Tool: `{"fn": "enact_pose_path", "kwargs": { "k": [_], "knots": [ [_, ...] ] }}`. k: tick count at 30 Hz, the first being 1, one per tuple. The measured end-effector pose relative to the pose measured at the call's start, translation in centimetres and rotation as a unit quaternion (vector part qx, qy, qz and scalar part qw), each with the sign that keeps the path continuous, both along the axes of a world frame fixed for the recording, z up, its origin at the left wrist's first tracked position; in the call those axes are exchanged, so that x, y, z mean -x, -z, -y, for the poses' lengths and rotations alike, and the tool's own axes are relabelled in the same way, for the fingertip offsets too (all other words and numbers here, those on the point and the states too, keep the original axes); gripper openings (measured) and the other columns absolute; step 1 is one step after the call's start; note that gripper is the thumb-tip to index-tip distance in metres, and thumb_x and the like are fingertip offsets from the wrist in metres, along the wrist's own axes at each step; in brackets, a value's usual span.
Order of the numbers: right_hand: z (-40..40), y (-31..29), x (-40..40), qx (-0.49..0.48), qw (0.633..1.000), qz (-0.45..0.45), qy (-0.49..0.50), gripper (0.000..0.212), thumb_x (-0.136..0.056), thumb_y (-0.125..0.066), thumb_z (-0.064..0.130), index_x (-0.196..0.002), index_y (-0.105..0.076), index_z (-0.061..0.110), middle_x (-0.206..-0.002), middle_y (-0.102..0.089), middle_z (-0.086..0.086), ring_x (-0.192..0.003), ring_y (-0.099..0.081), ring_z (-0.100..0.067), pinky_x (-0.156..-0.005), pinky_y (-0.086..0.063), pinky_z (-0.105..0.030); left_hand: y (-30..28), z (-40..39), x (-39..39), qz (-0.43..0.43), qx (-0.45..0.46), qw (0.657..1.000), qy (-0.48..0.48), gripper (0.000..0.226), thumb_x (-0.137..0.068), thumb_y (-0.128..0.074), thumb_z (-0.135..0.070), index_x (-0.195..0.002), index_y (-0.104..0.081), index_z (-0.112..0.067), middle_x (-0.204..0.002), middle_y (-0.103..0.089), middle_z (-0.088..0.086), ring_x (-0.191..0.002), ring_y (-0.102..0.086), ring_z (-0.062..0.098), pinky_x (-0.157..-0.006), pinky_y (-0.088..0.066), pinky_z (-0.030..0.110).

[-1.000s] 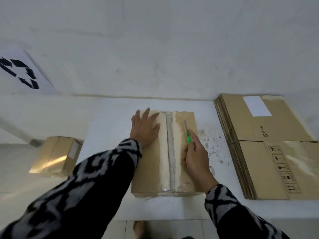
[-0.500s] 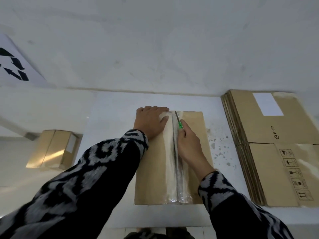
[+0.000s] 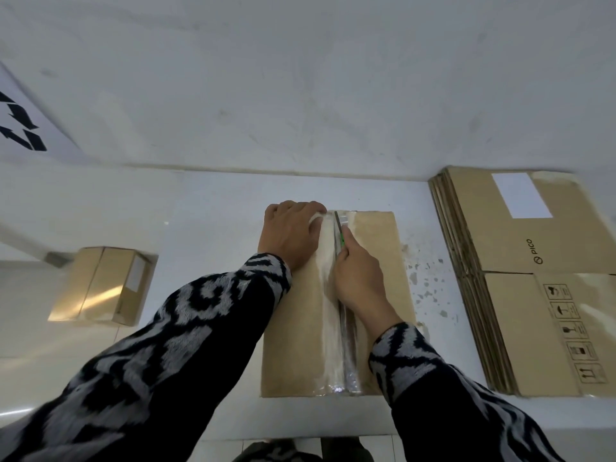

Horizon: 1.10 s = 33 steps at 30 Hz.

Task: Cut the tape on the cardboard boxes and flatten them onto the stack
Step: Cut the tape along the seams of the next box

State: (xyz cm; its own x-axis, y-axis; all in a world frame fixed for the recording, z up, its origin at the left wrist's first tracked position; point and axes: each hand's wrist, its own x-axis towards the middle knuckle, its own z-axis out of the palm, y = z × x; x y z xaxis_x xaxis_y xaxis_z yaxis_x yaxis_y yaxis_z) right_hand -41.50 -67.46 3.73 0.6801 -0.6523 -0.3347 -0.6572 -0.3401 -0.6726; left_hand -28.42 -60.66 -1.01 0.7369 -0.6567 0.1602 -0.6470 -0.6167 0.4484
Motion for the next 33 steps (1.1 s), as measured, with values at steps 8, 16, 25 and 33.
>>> {"fn": "enact_pose_path", "kwargs": {
  "k": [8, 16, 25, 33],
  "knots": [
    [-0.6, -1.1, -0.6, 0.023, 0.998, -0.039, -0.034, 0.064, -0.098, -0.027, 0.017, -0.156, -0.013, 0.041, -0.115, -0.063, -0.013, -0.102, -0.060, -0.032, -0.092, -0.049, -0.043, 0.0, 0.0, 0.2, -0.002, 0.008, 1.000, -0.006, 0.025, -0.097, -0.040, -0.031, -0.110, -0.061, -0.035, -0.112, -0.065, -0.018, -0.113, -0.050, 0.013, -0.104, -0.024, 0.033],
    [-0.6, -1.8, -1.2, 0.059, 0.992, -0.094, -0.063, 0.072, -0.095, -0.034, 0.008, -0.158, -0.009, 0.032, -0.113, -0.061, -0.014, -0.102, -0.059, -0.031, -0.088, -0.049, -0.038, 0.3, 0.0, 0.0, 0.007, 0.002, 1.000, -0.005, 0.024, -0.098, -0.040, -0.032, -0.111, -0.061, -0.035, -0.114, -0.065, -0.017, -0.114, -0.050, 0.014, -0.104, -0.025, 0.035],
    [-1.1, -1.9, -1.1, 0.064, 0.990, -0.105, -0.064, 0.067, -0.098, -0.030, 0.013, -0.158, -0.007, 0.032, -0.123, -0.058, -0.017, -0.111, -0.056, -0.034, -0.094, -0.047, -0.042, 0.2, 0.0, 0.2, 0.014, 0.000, 1.000, -0.005, 0.025, -0.098, -0.041, -0.031, -0.111, -0.062, -0.034, -0.113, -0.066, -0.016, -0.113, -0.051, 0.016, -0.104, -0.025, 0.036],
    [-1.3, -1.7, -1.3, 0.045, 0.991, -0.108, -0.062, 0.067, -0.099, -0.031, 0.016, -0.157, -0.006, 0.035, -0.125, -0.058, -0.016, -0.113, -0.056, -0.034, -0.090, -0.044, -0.037, 0.3, 0.0, 0.1, 0.012, -0.005, 1.000, 0.002, 0.024, -0.098, -0.040, -0.033, -0.110, -0.061, -0.033, -0.111, -0.066, -0.014, -0.111, -0.051, 0.017, -0.103, -0.026, 0.037]
  ]
}}
